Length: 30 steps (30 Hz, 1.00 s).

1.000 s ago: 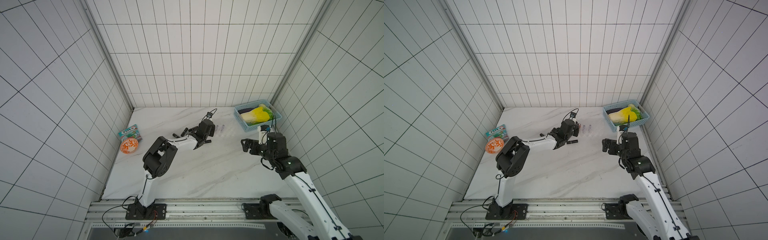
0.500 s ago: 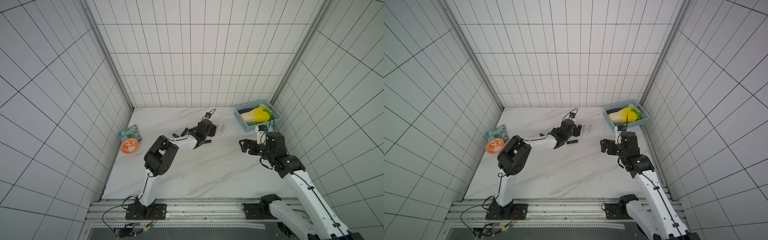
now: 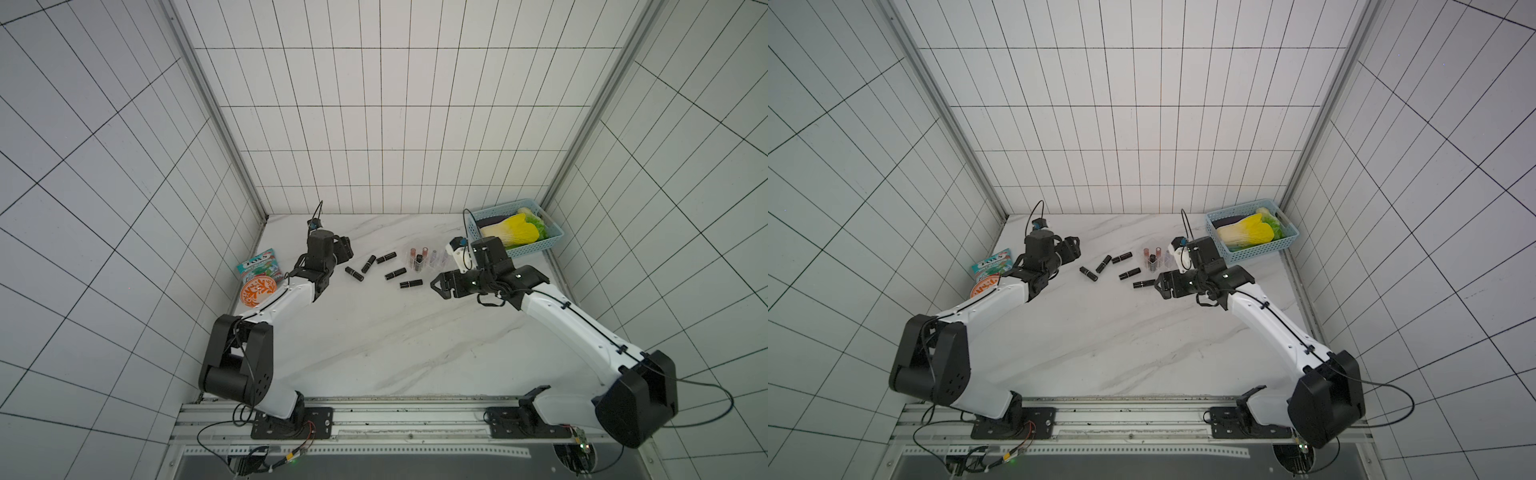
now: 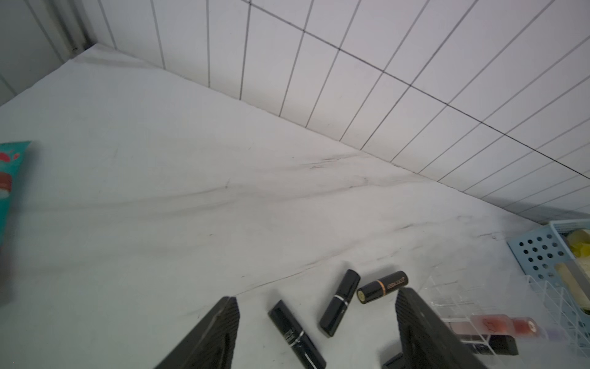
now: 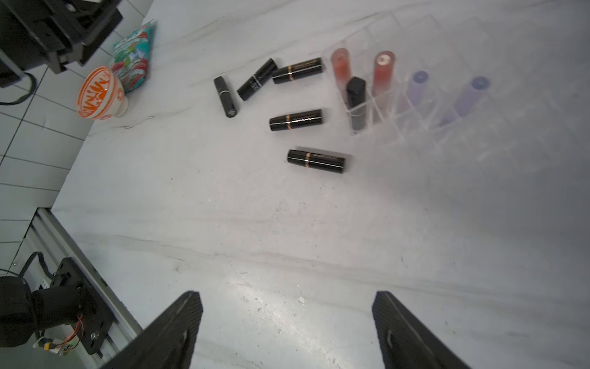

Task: Arrange the lipsticks in the organizer
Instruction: Adjust the lipstick at the center of the board.

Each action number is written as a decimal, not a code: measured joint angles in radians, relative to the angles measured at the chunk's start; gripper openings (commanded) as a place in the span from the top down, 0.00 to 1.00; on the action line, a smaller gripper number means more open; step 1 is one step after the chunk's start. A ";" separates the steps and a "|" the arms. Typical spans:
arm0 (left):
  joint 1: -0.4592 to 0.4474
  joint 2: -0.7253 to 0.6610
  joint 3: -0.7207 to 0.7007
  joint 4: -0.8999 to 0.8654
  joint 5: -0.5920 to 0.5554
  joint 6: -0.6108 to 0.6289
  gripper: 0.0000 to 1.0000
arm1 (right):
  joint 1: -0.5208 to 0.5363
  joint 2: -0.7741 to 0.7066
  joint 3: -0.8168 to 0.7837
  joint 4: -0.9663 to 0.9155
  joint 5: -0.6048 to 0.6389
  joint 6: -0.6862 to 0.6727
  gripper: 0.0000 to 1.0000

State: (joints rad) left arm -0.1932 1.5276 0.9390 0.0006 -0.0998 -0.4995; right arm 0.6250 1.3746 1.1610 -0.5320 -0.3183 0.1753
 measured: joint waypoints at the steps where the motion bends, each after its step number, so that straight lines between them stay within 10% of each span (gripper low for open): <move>1: 0.014 0.014 -0.006 -0.010 0.020 -0.004 0.25 | 0.021 0.035 0.035 -0.004 0.000 -0.009 0.15; 12: 0.050 0.340 0.204 -0.174 0.183 0.002 0.28 | 0.146 0.461 0.387 -0.015 -0.004 -0.090 0.20; 30: 0.097 0.492 0.321 -0.209 0.277 0.022 0.57 | 0.200 0.538 0.455 -0.035 0.024 -0.101 0.26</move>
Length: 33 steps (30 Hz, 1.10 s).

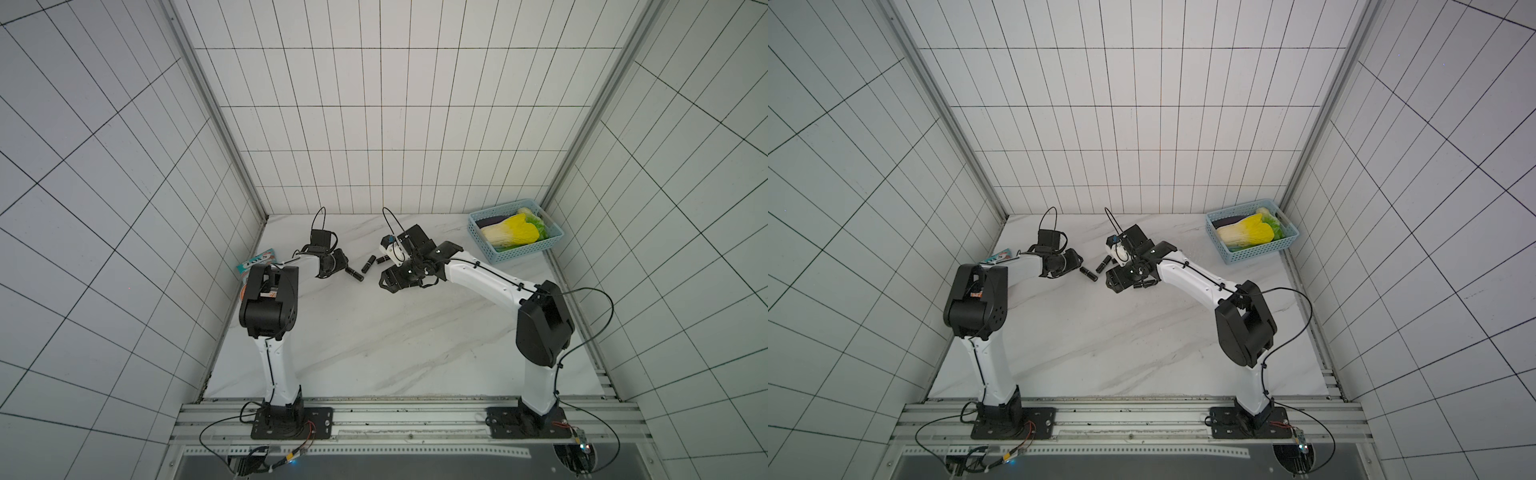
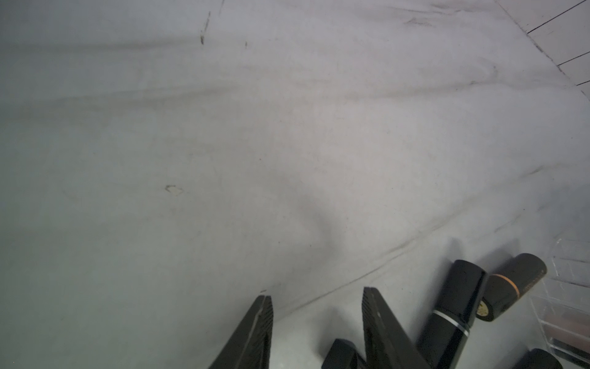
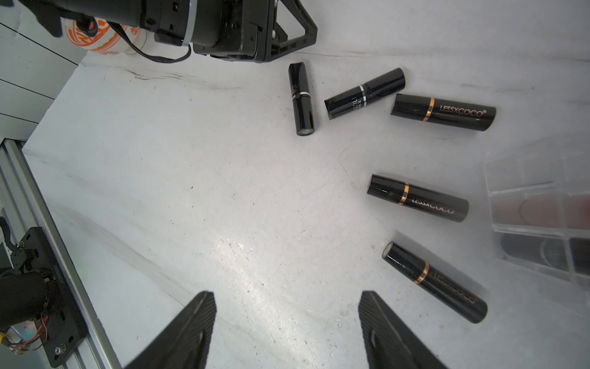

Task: Arrange the lipsticks in the organizer
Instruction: Adjust the lipstick at the center of the board.

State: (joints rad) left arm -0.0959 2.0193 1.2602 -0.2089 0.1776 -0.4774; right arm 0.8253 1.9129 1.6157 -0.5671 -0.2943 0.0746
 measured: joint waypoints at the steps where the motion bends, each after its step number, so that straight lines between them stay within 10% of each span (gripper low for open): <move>1: -0.002 0.000 0.000 -0.002 0.000 0.001 0.58 | 0.000 0.000 0.000 0.000 0.002 0.000 0.26; 33: -0.146 -0.076 -0.061 -0.129 -0.091 0.006 0.76 | 0.000 -0.006 -0.016 0.000 0.073 -0.035 0.28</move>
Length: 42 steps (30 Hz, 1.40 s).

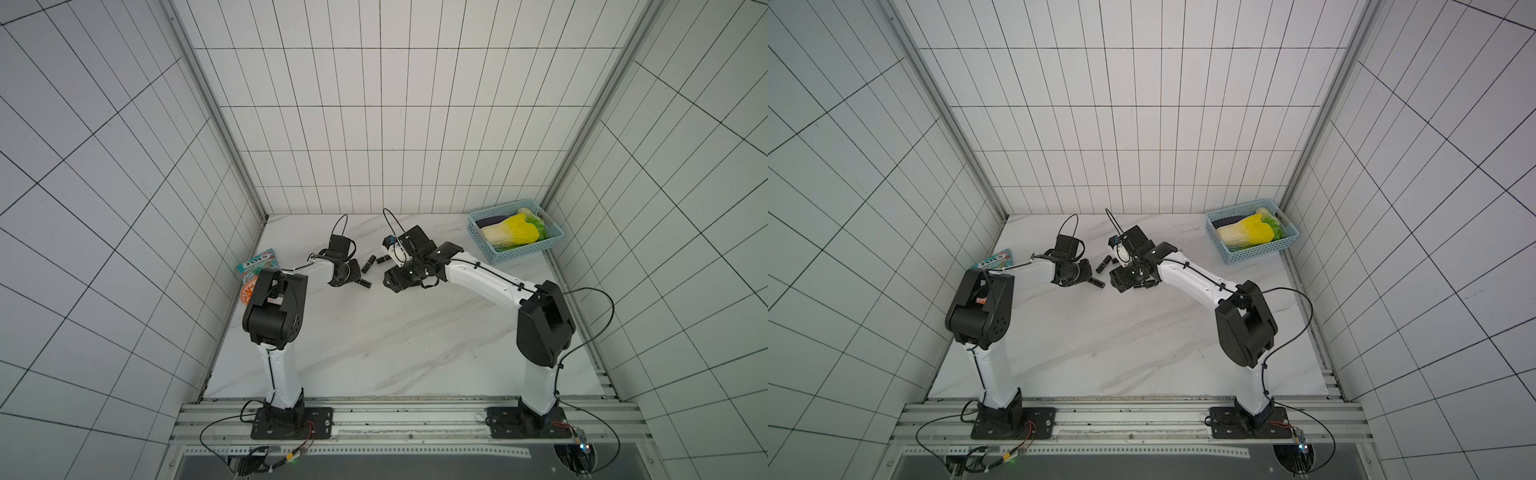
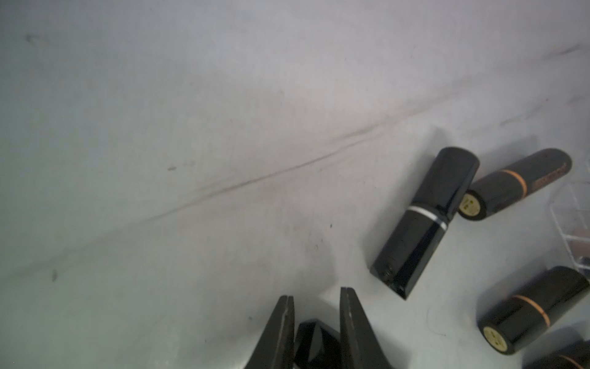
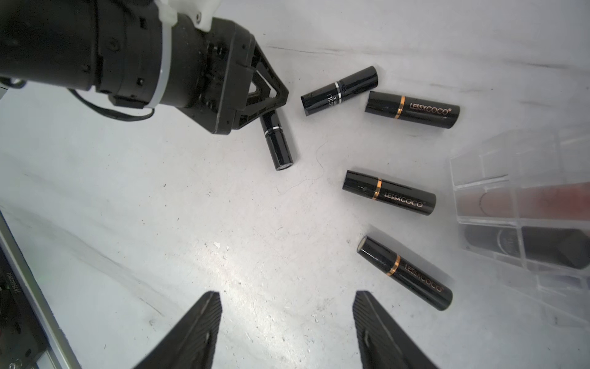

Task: Arrange the lipsticks in the organizer
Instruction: Adjust the lipstick at the center of the board, then pick up the lipstick at the center of the board.

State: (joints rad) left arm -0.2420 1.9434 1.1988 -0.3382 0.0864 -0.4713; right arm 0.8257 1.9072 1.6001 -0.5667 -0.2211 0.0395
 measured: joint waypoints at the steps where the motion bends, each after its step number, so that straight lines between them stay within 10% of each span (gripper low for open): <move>1: -0.008 -0.016 -0.013 -0.011 -0.003 -0.001 0.76 | 0.000 0.000 0.000 -0.001 0.003 -0.005 0.27; 12: -0.081 -0.109 -0.045 0.019 0.028 -0.027 0.74 | 0.000 0.204 0.143 -0.038 -0.012 -0.121 0.25; 19: -0.013 -0.220 -0.101 0.022 0.031 -0.042 0.32 | 0.002 0.272 0.195 -0.058 -0.053 -0.166 0.31; 42: 0.424 -0.560 -0.464 0.236 0.175 -0.161 0.32 | 0.080 0.454 0.341 -0.081 -0.090 -0.185 0.44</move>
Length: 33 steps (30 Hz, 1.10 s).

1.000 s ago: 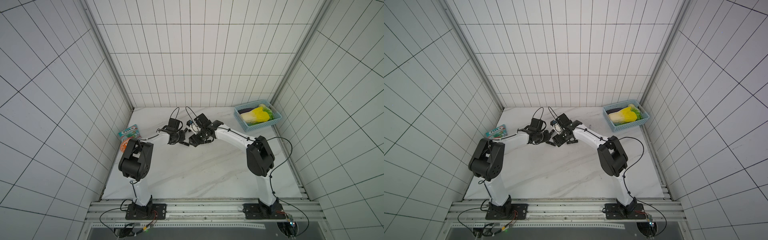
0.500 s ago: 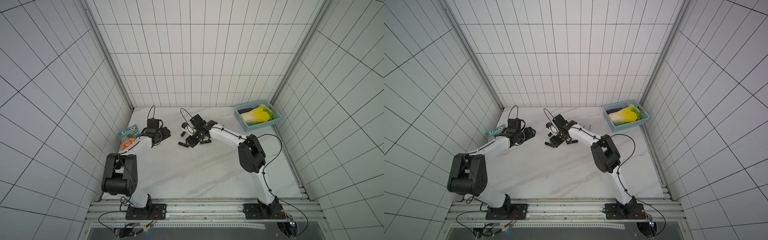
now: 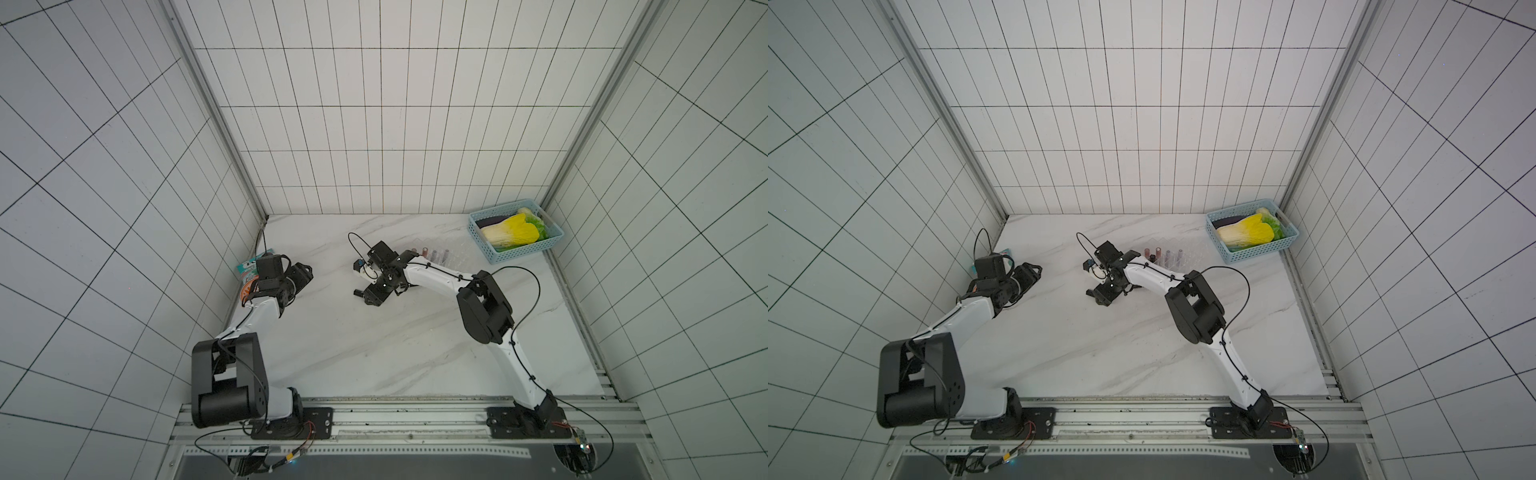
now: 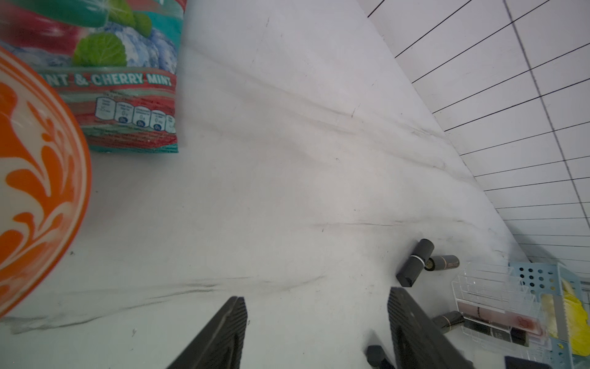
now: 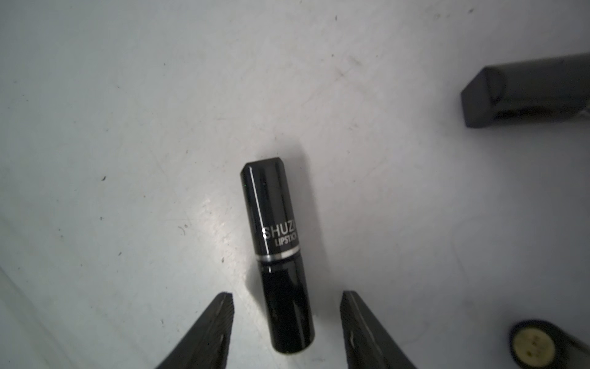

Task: Arrange the lipsticks in the organizer
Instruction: Pick up the lipstick at the center of the board.

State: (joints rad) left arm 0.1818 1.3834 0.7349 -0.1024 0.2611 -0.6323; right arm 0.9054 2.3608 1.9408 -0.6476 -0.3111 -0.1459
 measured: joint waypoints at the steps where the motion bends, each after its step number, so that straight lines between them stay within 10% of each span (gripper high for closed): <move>1: 0.000 -0.023 -0.009 0.010 0.005 -0.005 0.32 | 0.006 0.007 0.010 -0.002 0.006 0.001 0.45; 18: -0.003 -0.235 -0.064 0.032 0.132 -0.027 0.35 | 0.044 -0.009 -0.018 0.000 0.031 0.035 0.87; 33: -0.440 -0.375 -0.085 0.102 0.422 0.019 0.23 | -0.011 -0.841 -0.666 0.256 -0.145 0.246 0.87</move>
State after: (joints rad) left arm -0.2584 1.0084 0.6495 -0.0006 0.6830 -0.6128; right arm 0.8940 1.5200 1.2751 -0.3912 -0.4557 0.0998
